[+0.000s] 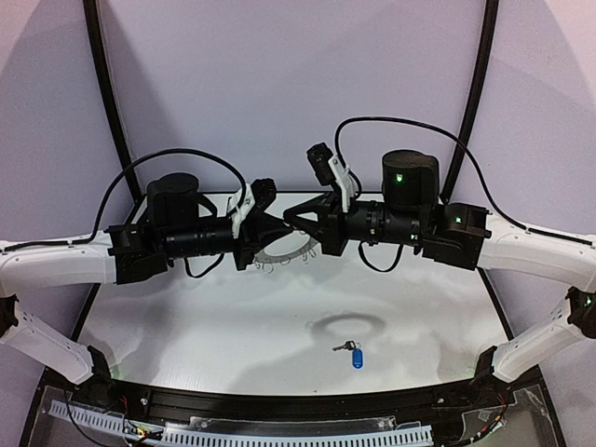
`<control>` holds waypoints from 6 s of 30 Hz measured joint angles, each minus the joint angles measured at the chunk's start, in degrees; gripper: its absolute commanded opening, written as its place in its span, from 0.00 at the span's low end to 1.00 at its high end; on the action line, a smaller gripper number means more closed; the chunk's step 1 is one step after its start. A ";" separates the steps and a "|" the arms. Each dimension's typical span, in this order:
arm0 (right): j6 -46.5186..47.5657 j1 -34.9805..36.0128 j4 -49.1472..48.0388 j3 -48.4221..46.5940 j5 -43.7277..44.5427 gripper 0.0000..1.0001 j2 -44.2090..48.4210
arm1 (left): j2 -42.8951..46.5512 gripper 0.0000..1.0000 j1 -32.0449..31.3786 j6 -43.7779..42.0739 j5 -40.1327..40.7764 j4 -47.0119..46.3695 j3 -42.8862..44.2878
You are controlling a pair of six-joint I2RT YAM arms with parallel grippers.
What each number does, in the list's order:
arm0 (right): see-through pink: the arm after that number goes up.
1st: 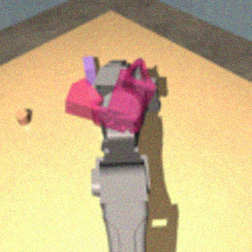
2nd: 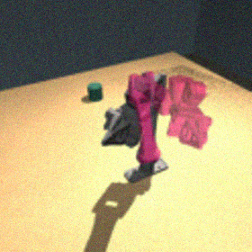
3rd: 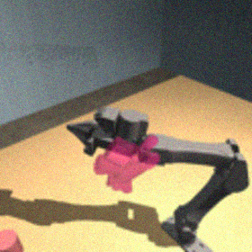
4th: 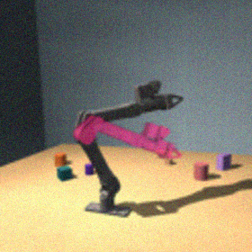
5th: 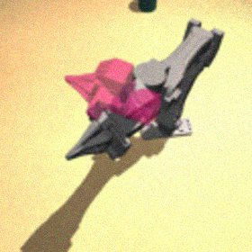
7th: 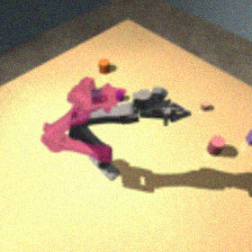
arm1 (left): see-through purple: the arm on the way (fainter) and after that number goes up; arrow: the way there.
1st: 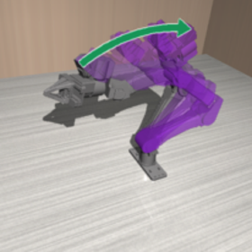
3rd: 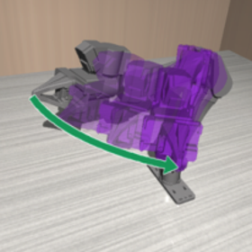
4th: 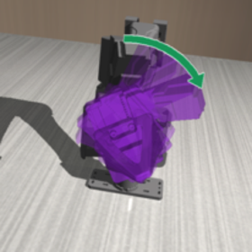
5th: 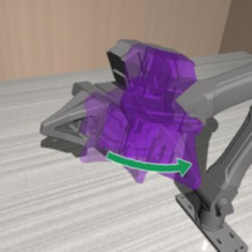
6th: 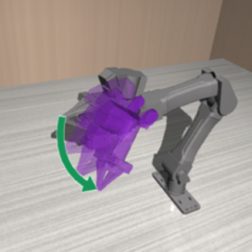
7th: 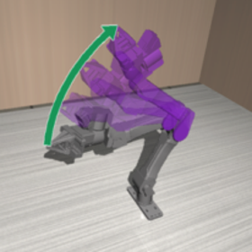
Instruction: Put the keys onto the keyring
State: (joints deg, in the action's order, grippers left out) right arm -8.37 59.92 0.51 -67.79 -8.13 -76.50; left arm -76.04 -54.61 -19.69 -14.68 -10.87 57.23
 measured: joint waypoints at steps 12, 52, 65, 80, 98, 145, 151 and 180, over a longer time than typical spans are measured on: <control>9.76 1.27 10.64 -4.39 -5.70 0.00 -1.03 | 3.15 0.01 0.38 -8.37 -12.84 8.13 0.02; 8.28 0.06 5.92 -4.49 13.00 0.00 -0.80 | 8.42 0.84 -0.70 15.65 -4.88 5.38 2.09; 2.98 0.37 8.27 -7.01 16.96 0.00 -3.66 | -0.04 0.56 -0.72 18.15 5.49 13.03 9.53; 0.58 0.46 9.00 -7.03 17.37 0.00 -3.66 | -0.60 0.34 -0.99 18.56 17.54 12.64 9.29; -3.15 0.46 8.99 -8.37 18.54 0.00 -5.78 | -5.03 0.33 -5.26 13.39 23.96 14.01 10.14; -2.67 1.57 14.32 -8.35 16.90 0.00 -4.47 | -5.23 0.01 -11.24 -2.60 34.84 1.90 2.65; -5.00 -0.05 19.35 -10.17 11.00 0.00 -4.81 | -4.55 0.01 -12.11 -6.72 34.61 -1.86 -0.48; -8.91 -5.46 16.35 -10.56 -8.44 0.00 -7.96 | -2.07 0.12 -14.38 -9.31 39.34 -4.76 -5.16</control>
State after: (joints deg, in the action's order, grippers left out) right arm -17.28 54.46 16.86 -78.35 -16.57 -84.47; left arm -78.11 -68.99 -29.00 24.66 -15.63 52.07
